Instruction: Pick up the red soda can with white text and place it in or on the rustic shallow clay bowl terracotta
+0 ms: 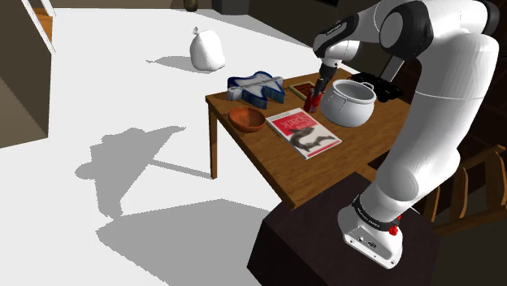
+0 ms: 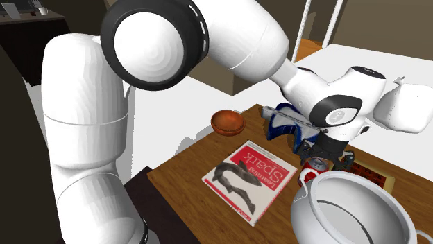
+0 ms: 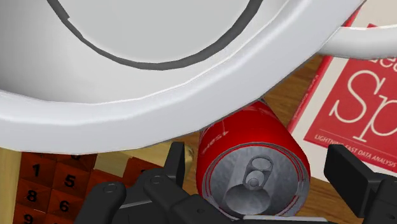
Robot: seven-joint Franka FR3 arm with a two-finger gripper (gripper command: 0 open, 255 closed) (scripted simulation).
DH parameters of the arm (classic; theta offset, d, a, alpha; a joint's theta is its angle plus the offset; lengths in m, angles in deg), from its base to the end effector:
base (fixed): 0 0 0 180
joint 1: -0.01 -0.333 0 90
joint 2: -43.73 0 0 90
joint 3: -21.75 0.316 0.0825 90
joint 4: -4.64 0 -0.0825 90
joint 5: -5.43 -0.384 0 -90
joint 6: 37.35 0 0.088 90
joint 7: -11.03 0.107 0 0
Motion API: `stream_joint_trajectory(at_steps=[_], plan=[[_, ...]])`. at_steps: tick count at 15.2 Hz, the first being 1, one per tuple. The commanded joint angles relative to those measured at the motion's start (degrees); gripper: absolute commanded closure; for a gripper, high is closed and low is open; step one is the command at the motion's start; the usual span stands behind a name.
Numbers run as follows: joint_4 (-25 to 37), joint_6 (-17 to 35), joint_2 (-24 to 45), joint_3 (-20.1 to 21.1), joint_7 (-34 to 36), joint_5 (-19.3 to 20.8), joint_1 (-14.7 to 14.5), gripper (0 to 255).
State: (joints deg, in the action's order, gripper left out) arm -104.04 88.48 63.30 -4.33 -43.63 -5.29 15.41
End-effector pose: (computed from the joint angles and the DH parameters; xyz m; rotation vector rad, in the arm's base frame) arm 0.4788 -0.3941 0.3391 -3.1301 -0.2234 -0.0024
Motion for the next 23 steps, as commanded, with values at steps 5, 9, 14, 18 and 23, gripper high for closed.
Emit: stream_joint_trajectory(at_steps=[5, 9, 14, 18, 23], plan=[[-0.82, 2.29, 1.6, 0.45, -0.68, -1.01, 0.36, 0], [-0.82, 2.29, 1.6, 0.45, -0.68, -1.01, 0.36, 0], [-0.83, 2.29, 1.61, 0.45, -0.67, -1.01, 0.35, 255], [-0.82, 2.29, 1.61, 0.45, -0.67, -1.01, 0.35, 255], [-0.12, 0.43, 0.31, 0.08, -0.15, -0.21, 0.08, 255]])
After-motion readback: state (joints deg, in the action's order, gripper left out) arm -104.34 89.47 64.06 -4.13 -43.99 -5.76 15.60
